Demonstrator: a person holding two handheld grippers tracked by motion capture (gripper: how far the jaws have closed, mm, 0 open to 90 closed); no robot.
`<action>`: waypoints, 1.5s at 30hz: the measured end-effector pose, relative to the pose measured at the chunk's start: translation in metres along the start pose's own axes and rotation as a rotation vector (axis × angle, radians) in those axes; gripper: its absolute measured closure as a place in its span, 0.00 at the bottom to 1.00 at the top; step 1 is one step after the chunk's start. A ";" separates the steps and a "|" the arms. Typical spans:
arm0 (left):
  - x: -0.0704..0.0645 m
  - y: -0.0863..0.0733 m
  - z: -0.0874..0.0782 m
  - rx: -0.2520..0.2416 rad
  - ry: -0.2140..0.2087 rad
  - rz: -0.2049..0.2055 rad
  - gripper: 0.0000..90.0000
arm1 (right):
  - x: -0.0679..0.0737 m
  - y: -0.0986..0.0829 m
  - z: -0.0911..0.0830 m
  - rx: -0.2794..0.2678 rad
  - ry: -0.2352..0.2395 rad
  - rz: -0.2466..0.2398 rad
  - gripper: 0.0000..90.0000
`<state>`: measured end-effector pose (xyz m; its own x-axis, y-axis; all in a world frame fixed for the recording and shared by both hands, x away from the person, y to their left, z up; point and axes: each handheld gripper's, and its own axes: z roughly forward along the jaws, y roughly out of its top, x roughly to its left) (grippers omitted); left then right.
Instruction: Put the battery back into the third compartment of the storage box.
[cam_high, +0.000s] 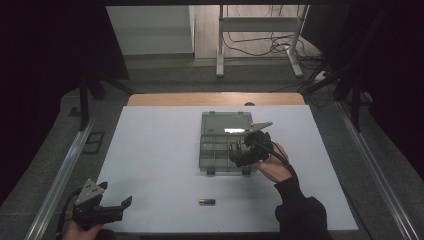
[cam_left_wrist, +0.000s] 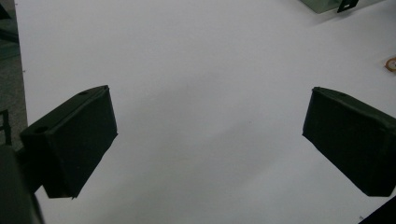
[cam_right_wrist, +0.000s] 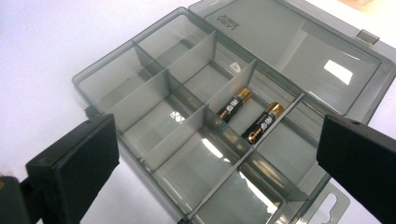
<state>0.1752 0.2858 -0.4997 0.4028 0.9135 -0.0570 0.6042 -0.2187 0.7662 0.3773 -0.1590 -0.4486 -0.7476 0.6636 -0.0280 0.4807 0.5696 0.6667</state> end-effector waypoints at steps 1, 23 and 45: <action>0.000 0.000 0.000 -0.001 0.000 0.000 0.04 | 0.001 -0.001 -0.001 0.000 -0.001 -0.007 0.00; 0.000 0.000 0.000 0.000 -0.001 0.000 0.04 | 0.024 -0.012 -0.014 0.007 0.010 -0.083 0.00; -0.001 0.000 0.000 0.000 0.000 0.006 0.04 | 0.060 -0.018 -0.022 0.005 0.078 -0.140 0.02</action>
<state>0.1749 0.2853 -0.4995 0.4068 0.9120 -0.0527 0.6016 -0.2240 0.7667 0.3140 -0.1401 -0.4457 -0.8407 0.5380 -0.0618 0.3718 0.6565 0.6564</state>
